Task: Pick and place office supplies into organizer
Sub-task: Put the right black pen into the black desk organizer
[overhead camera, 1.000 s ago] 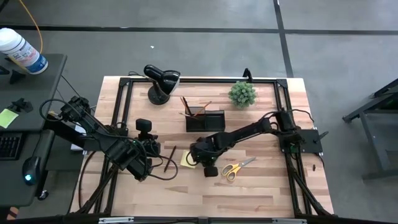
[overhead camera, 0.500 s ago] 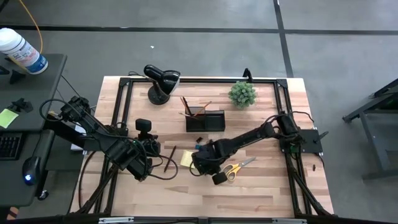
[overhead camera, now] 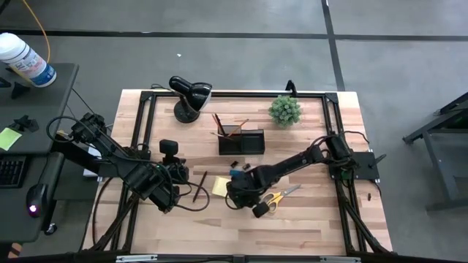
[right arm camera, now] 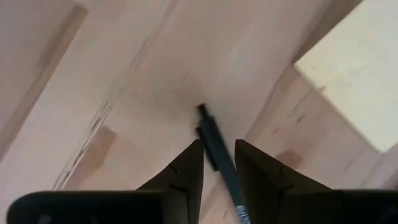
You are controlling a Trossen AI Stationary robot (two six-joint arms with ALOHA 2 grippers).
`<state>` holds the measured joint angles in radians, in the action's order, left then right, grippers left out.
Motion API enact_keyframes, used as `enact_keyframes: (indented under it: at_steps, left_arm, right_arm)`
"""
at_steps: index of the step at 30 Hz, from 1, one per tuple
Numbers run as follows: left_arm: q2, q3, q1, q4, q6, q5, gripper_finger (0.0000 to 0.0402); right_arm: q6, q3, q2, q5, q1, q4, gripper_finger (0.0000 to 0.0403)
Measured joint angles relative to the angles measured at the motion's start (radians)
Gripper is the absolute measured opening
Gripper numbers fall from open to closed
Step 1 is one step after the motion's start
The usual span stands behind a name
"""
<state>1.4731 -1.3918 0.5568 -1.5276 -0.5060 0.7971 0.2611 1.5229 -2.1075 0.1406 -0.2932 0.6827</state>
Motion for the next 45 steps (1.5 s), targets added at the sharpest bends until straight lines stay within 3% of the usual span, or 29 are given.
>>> enact_keyframes:
  at_steps: [4,32,42,45]
  left_arm:
    - [0.000,0.000,0.000,0.010,0.000,0.000,0.0001]
    - [0.000,0.000,0.000,0.010,-0.001,0.000,0.0001]
    - [0.000,0.000,0.000,0.010,0.001,0.000,0.0001]
    - [0.000,0.000,0.000,0.010,0.001,0.000,0.0001]
  right_arm:
    - [0.045,-0.028,0.003,0.042,0.000,-0.005,0.0093]
    - [0.116,-0.029,-0.061,0.024,-0.023,-0.063,0.0109]
    - [0.118,-0.030,-0.064,0.018,-0.023,-0.062,0.0031]
    - [0.116,-0.030,-0.064,0.021,-0.023,-0.063,0.0025]
